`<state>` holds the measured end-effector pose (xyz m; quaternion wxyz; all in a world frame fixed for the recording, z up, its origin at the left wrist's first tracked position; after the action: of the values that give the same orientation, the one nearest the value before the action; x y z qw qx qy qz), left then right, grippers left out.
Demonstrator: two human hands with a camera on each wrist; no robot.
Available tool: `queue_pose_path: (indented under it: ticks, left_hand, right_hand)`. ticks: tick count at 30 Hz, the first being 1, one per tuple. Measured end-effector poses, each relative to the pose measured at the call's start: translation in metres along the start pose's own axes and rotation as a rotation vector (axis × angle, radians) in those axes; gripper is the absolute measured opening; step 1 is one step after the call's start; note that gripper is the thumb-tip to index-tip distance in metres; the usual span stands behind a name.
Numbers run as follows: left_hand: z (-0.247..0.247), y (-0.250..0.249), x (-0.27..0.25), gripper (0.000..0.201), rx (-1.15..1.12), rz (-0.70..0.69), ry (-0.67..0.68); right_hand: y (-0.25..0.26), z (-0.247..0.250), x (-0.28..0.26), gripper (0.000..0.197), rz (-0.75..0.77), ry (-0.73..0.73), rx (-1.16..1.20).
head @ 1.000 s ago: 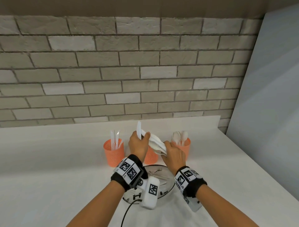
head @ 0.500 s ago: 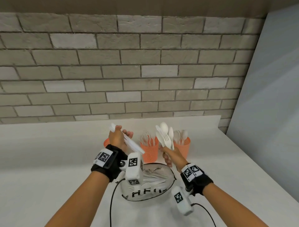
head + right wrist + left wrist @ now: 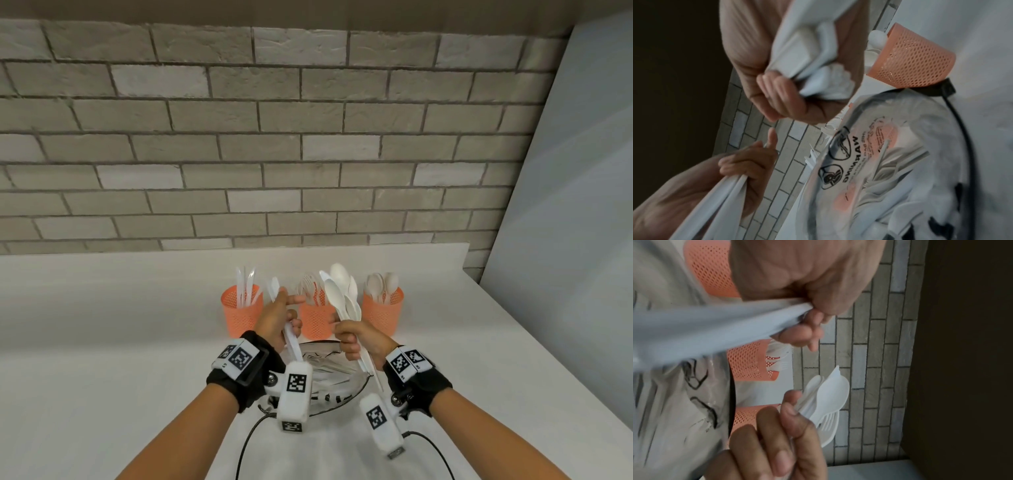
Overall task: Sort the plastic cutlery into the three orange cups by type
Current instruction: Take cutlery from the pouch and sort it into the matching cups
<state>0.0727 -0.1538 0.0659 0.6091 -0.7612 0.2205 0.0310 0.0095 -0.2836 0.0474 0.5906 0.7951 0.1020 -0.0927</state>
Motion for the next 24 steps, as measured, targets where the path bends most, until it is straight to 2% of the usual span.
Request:
queue_pose_path:
  ticks: [4, 7, 10, 13, 17, 21, 24]
  left_hand:
    - [-0.01, -0.009, 0.0, 0.02, 0.13, -0.054, -0.011]
    - [-0.017, -0.015, 0.002, 0.018, 0.146, -0.107, -0.033]
    - [-0.024, -0.021, 0.003, 0.017, 0.163, -0.154, -0.047]
    - [-0.029, -0.028, 0.006, 0.01, 0.209, -0.201, -0.043]
    - [-0.031, -0.039, 0.008, 0.012, 0.254, -0.28, -0.086]
    - [-0.031, -0.037, 0.012, 0.012, 0.28, -0.277, -0.069]
    - [-0.032, -0.03, 0.013, 0.024, 0.345, -0.274, -0.041]
  right_hand:
    - [-0.007, -0.003, -0.001, 0.023, -0.069, 0.046, 0.089]
    - [-0.01, -0.007, -0.001, 0.021, -0.096, 0.096, 0.102]
    - [-0.01, -0.012, -0.002, 0.008, -0.09, 0.141, 0.076]
    - [-0.01, -0.011, 0.0, 0.007, -0.083, 0.13, 0.036]
    - [-0.01, -0.007, 0.0, 0.011, -0.071, 0.127, 0.036]
    - [-0.007, -0.008, 0.0, 0.003, -0.063, 0.155, 0.088]
    - [-0.005, -0.008, 0.001, 0.005, -0.057, 0.166, 0.105]
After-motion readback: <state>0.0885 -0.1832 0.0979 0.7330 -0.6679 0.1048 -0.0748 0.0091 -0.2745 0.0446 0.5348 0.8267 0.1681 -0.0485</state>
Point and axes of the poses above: each hand's wrist, its own x-axis towards the middle knuckle, its own z-axis out of the back of the hand, y = z × x, the point moved 7 cm from there along x, towards the middle knuckle, and after that the axes turned 3 degrees about x, right-handed, at the moved point
